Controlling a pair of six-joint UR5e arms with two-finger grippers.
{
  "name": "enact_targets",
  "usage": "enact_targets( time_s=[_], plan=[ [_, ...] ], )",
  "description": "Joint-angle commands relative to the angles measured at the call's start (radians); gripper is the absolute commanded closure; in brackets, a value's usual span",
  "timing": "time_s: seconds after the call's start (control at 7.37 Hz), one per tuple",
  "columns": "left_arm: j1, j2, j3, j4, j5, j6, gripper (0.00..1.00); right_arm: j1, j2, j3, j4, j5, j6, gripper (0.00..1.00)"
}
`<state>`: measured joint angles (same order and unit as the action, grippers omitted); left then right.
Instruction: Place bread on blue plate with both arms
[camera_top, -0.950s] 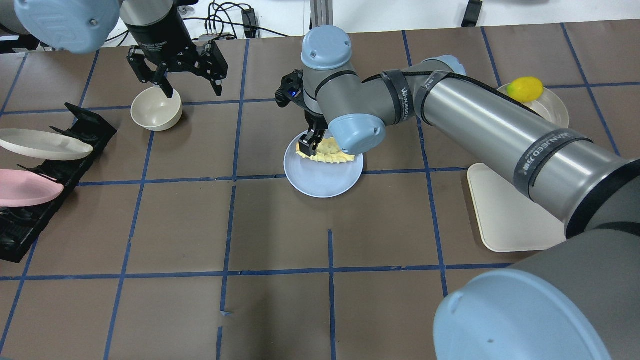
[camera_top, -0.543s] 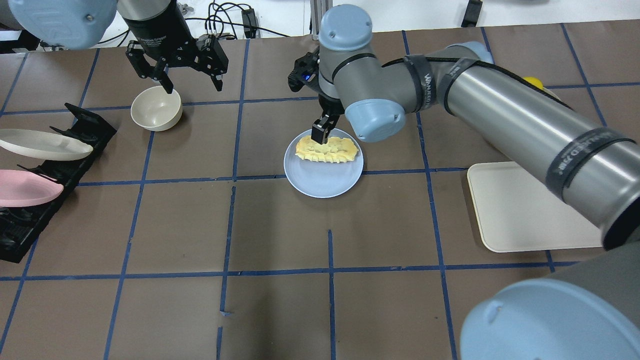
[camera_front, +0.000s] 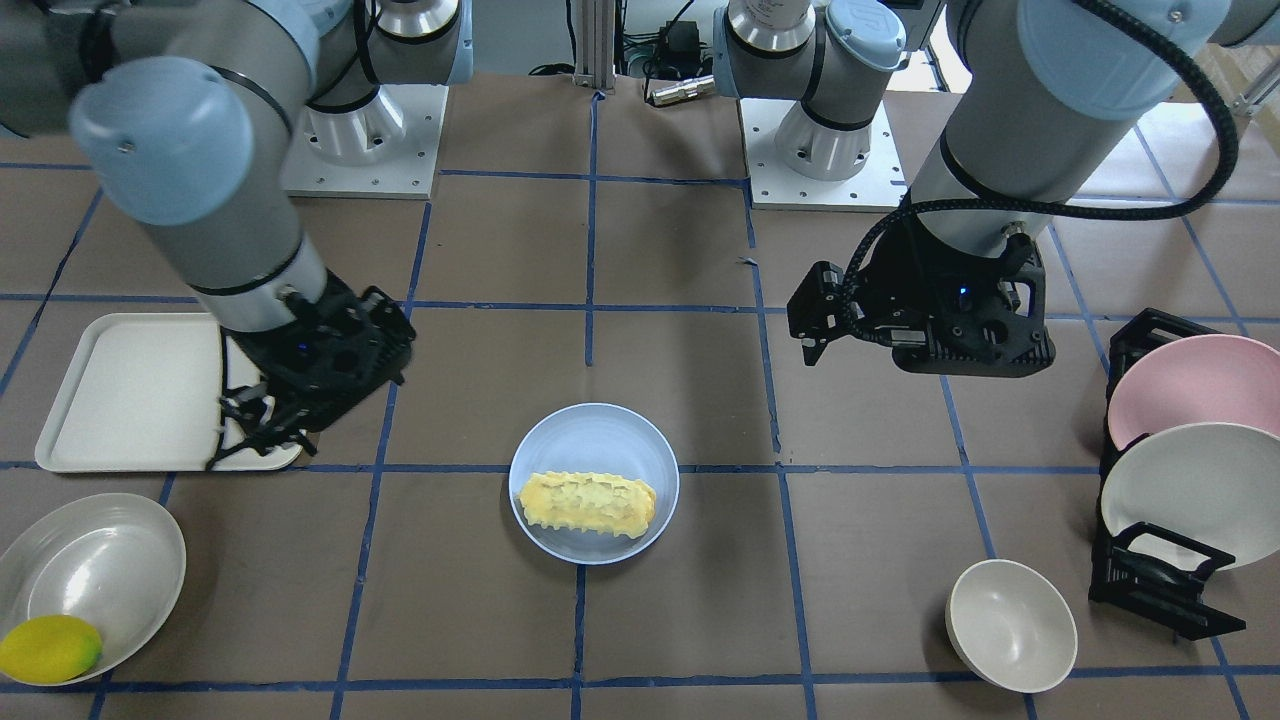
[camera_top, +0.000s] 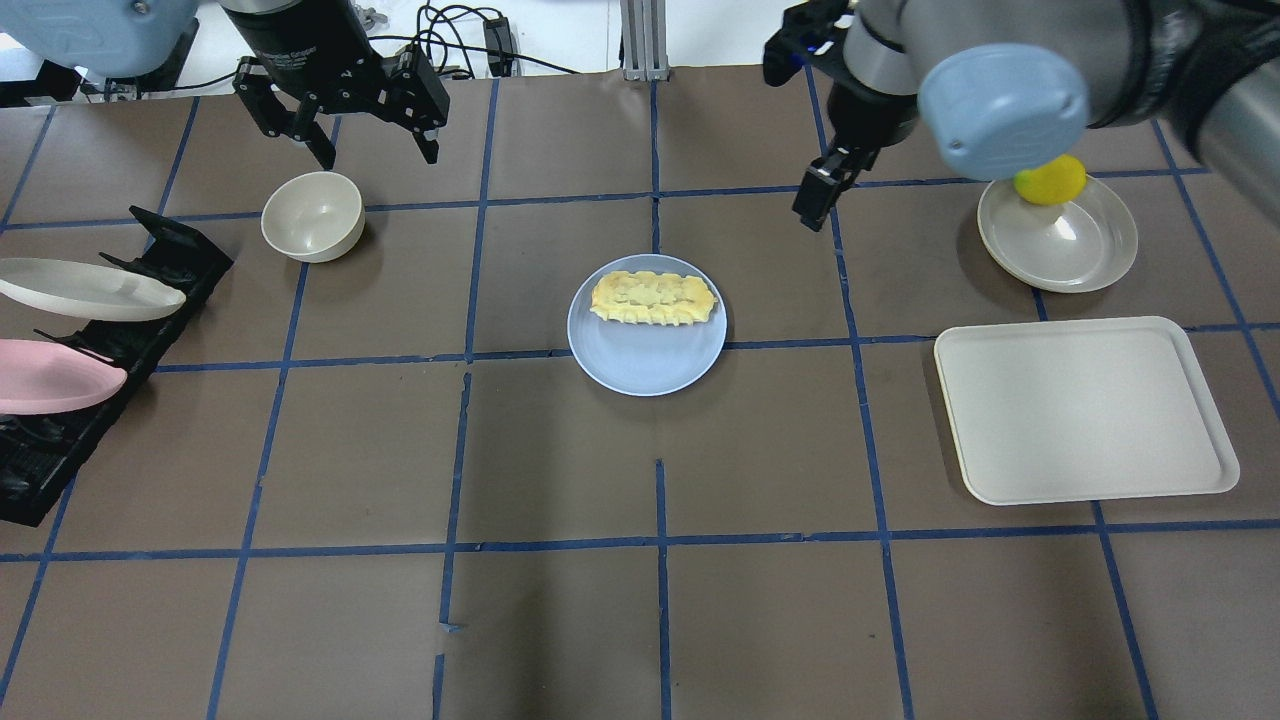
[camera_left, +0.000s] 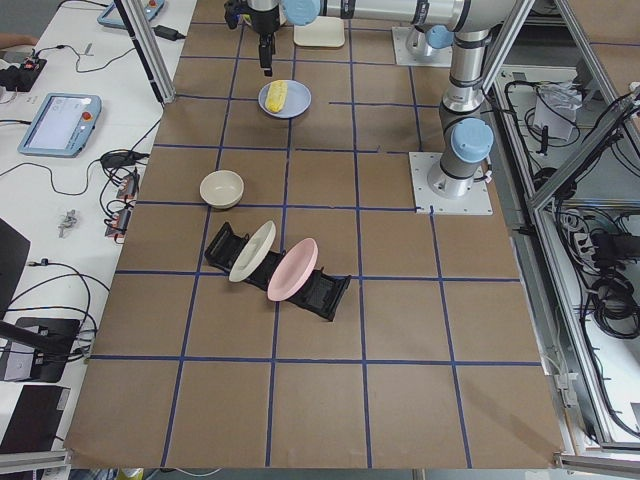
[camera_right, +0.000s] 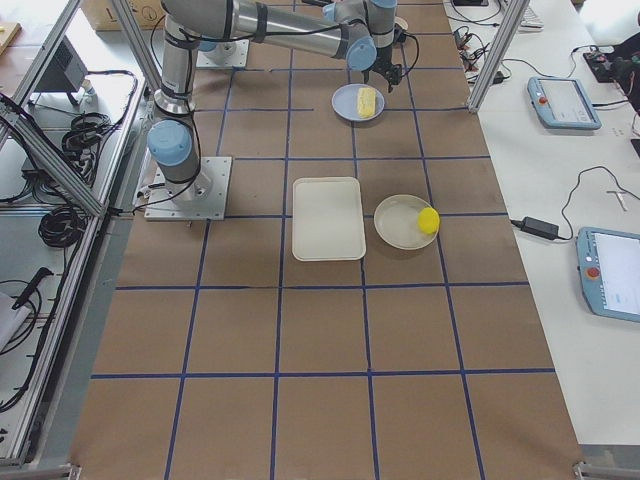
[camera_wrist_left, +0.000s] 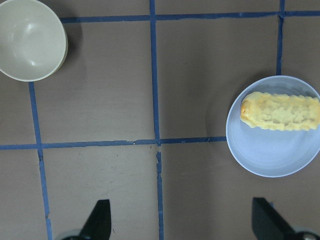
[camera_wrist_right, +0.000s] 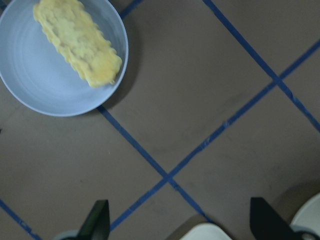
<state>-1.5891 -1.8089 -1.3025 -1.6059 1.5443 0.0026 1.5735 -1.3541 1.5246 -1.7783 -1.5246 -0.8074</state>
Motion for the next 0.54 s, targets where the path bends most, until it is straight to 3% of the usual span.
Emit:
enact_targets(
  time_s=[0.0,0.41],
  plan=[
    [0.000,-0.009,0.000,0.000,-0.003,-0.001,0.00,-0.159,-0.129,0.006,0.152,0.003,-0.093,0.00],
    [0.000,-0.012,0.000,0.004,-0.003,-0.001,0.00,-0.184,-0.207,0.009,0.229,-0.002,-0.085,0.00]
  ],
)
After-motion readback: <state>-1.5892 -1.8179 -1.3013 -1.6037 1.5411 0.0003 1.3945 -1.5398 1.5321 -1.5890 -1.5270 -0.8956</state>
